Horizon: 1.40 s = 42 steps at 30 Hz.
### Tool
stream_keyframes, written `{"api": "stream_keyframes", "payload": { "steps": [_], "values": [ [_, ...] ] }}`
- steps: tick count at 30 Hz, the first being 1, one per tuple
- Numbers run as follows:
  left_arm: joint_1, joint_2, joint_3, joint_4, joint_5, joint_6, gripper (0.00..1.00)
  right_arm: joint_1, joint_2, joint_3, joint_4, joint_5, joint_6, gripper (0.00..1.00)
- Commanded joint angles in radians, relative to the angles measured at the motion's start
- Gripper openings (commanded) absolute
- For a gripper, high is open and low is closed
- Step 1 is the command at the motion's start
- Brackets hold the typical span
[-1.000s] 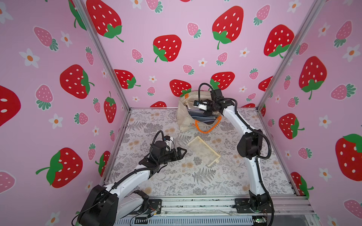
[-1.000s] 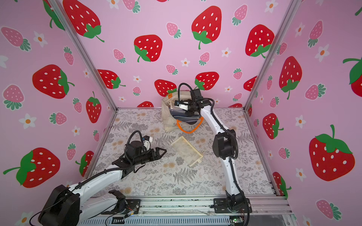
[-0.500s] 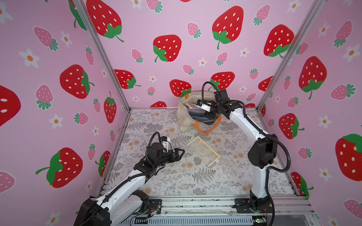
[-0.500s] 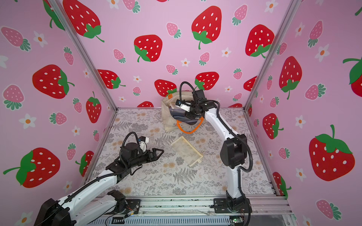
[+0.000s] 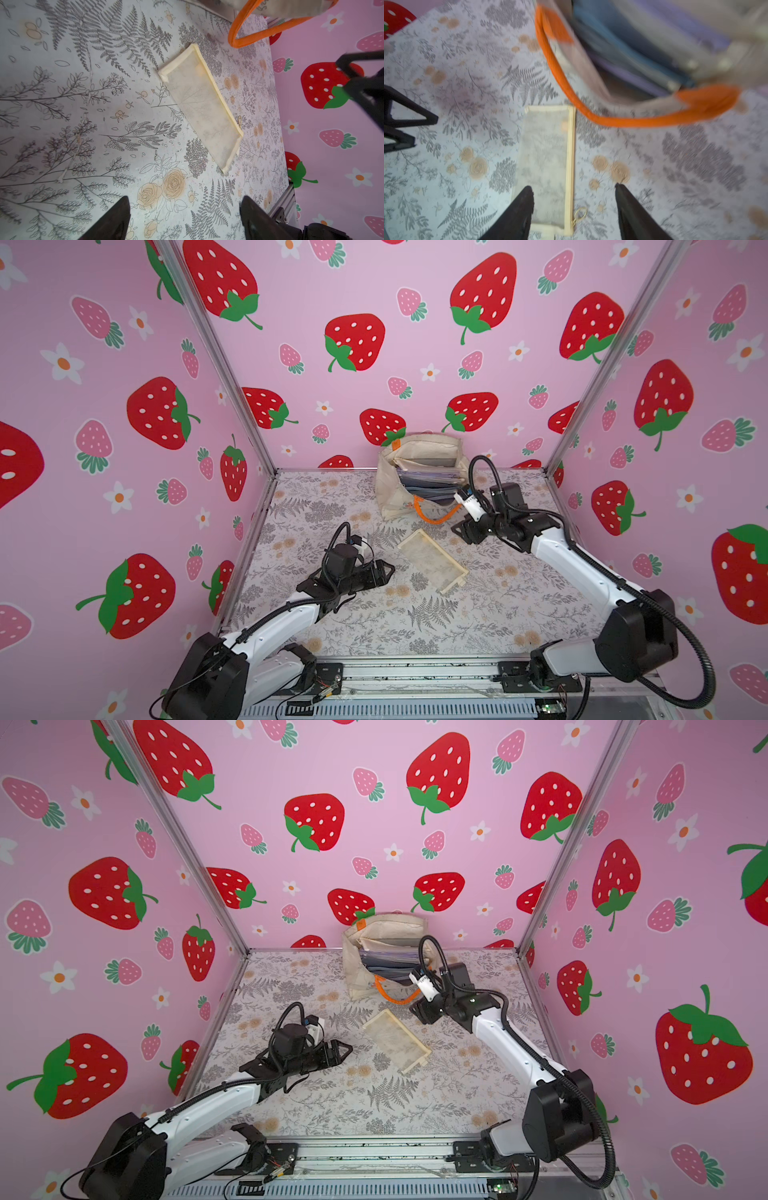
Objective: Put the pencil pouch into the canvas bag
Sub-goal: Place the pencil pouch in the canvas bag, then pick up the pencil pouch from the center of the board.
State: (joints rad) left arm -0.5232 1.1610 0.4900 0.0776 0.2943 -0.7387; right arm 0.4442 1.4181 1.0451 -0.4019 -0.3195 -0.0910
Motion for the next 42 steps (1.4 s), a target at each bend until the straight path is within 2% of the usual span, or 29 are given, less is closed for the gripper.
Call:
{"api": "stream_keyframes", "payload": {
  "steps": [1, 8, 14, 19, 27, 34, 39, 42],
  "values": [
    [-0.036, 0.082, 0.062, 0.106, -0.027, -0.038, 0.83, -0.035, 0.024, -0.069, 0.076, -0.078, 0.13, 0.62],
    [-0.121, 0.266, 0.145, 0.198, -0.1, -0.1, 0.8, -0.079, 0.213, -0.084, 0.168, -0.191, 0.162, 0.61],
    [-0.133, 0.414, 0.171, 0.271, -0.136, -0.167, 0.76, -0.079, 0.349, -0.049, 0.213, -0.276, 0.172, 0.62],
    [-0.133, 0.521, 0.2, 0.333, -0.129, -0.2, 0.73, -0.078, 0.432, -0.022, 0.207, -0.296, 0.159, 0.61],
    [-0.144, 0.668, 0.278, 0.387, -0.105, -0.235, 0.7, -0.032, 0.465, -0.021, 0.236, -0.368, 0.186, 0.6],
    [-0.157, 0.714, 0.296, 0.412, -0.097, -0.247, 0.66, 0.03, 0.424, -0.104, 0.386, -0.449, 0.299, 0.59],
    [-0.158, 0.707, 0.28, 0.435, -0.084, -0.249, 0.5, 0.054, 0.389, -0.138, 0.453, -0.457, 0.352, 0.57],
    [-0.158, 0.675, 0.258, 0.442, -0.085, -0.24, 0.33, 0.054, 0.352, -0.154, 0.448, -0.453, 0.359, 0.57]
  ]
}}
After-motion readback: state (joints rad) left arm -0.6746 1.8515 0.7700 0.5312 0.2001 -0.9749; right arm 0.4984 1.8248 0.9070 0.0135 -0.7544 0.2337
